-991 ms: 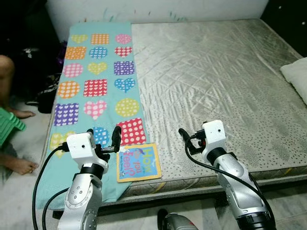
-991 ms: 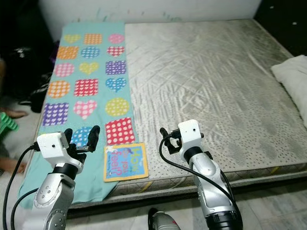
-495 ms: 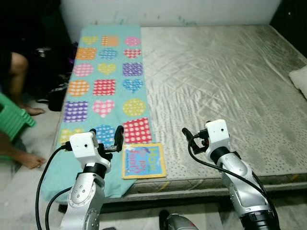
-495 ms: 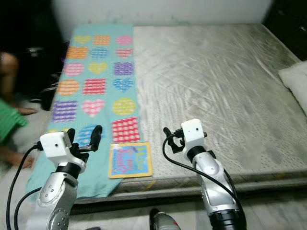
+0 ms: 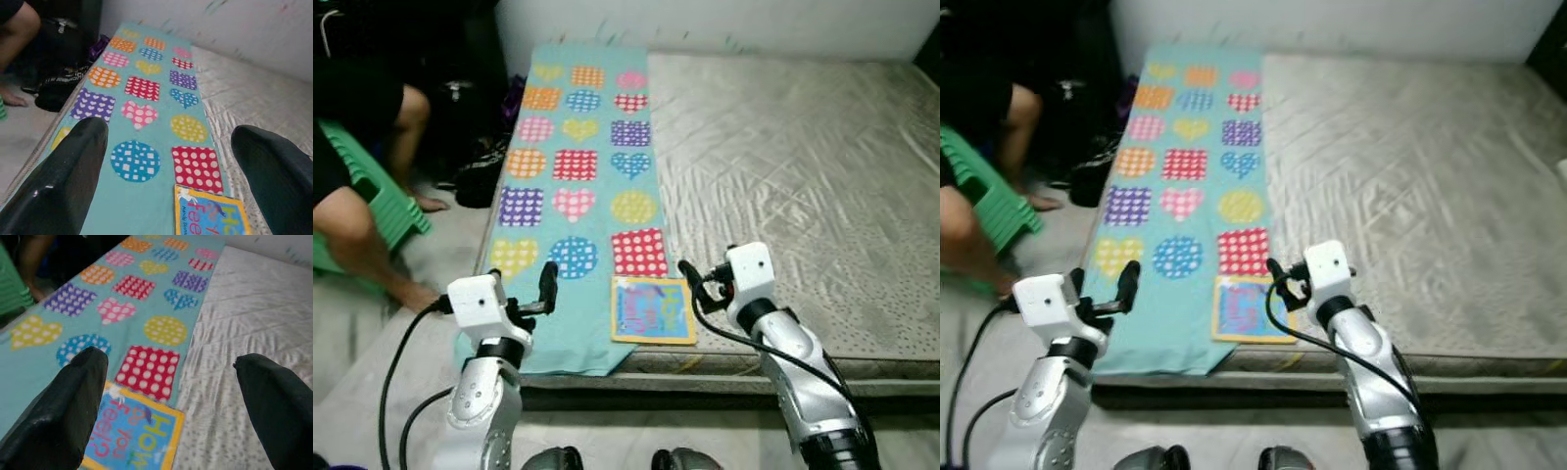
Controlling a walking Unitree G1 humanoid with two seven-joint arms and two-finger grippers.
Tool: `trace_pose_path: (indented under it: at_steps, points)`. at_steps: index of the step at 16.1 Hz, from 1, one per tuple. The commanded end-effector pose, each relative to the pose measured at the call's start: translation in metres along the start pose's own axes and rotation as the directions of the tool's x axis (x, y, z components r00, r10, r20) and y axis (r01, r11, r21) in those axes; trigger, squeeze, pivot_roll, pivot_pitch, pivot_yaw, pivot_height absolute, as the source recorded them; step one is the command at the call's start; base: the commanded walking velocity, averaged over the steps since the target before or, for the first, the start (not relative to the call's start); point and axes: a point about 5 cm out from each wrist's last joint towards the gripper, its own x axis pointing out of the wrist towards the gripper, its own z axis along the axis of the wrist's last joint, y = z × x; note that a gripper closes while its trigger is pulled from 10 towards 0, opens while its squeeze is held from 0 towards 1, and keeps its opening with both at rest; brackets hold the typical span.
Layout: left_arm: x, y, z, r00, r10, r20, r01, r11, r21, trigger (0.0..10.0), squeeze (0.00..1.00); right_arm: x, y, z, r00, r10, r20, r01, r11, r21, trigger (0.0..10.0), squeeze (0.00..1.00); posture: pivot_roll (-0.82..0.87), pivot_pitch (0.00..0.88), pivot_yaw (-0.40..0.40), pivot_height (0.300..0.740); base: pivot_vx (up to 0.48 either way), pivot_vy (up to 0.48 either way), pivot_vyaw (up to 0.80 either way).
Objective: Clean up the room
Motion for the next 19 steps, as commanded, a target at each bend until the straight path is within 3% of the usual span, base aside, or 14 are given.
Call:
trace_pose_path:
  at_steps: [1, 7, 9, 13, 17, 19]
  points:
    - [-0.0006, 0.0, 0.0, 1.0, 0.0, -0.003, 0.0, 1.0, -0.009, 10.0, 0.0, -0.0008, -0.0027, -0.0014, 1.0, -0.012, -0.006, 0.012, 1.0, -0.006, 10.0, 0.0, -0.13, 0.156, -0.023, 0.74, 0.0, 0.0, 0.0]
    - [-0.0014, -0.0059, 0.0051, 0.997, -0.061, 0.04, 0.062, 0.998, -0.024, 10.0, 0.0, -0.0006, -0.0029, -0.0009, 1.0, -0.014, -0.002, 0.014, 1.0, -0.005, 10.0, 0.0, -0.13, 0.158, -0.023, 0.74, 0.0, 0.0, 0.0]
    - [-0.0013, -0.0069, 0.0053, 0.997, -0.07, 0.042, 0.071, 0.997, -0.033, 10.0, 0.0, -0.0009, -0.0033, -0.0009, 1.0, -0.016, -0.003, 0.016, 1.0, -0.003, 10.0, 0.0, -0.13, 0.158, -0.023, 0.74, 0.0, 0.0, -0.72]
    - [-0.002, -0.0069, 0.0054, 0.996, -0.081, 0.045, 0.082, 0.996, -0.033, 10.0, 0.0, -0.0016, -0.0032, -0.001, 1.0, -0.019, -0.002, 0.019, 1.0, -0.002, 10.0, 0.0, -0.13, 0.16, -0.02, 0.74, 0.362, 0.0, -0.67]
    - [-0.002, -0.0064, 0.0051, 0.996, -0.079, 0.04, 0.08, 0.996, -0.028, 10.0, 0.0, -0.0022, -0.0035, -0.0017, 1.0, -0.021, -0.004, 0.021, 1.0, -0.002, 10.0, 0.0, -0.13, 0.162, -0.02, 0.74, 0.361, 0.0, 0.0]
    - [-0.0016, -0.0052, 0.0036, 0.997, -0.068, 0.027, 0.069, 0.997, -0.028, 10.0, 0.0, -0.0025, -0.0041, -0.0028, 1.0, -0.025, -0.009, 0.025, 1.0, 0.005, 10.0, 0.0, -0.13, 0.163, -0.019, 0.74, 0.298, 0.0, -0.71]
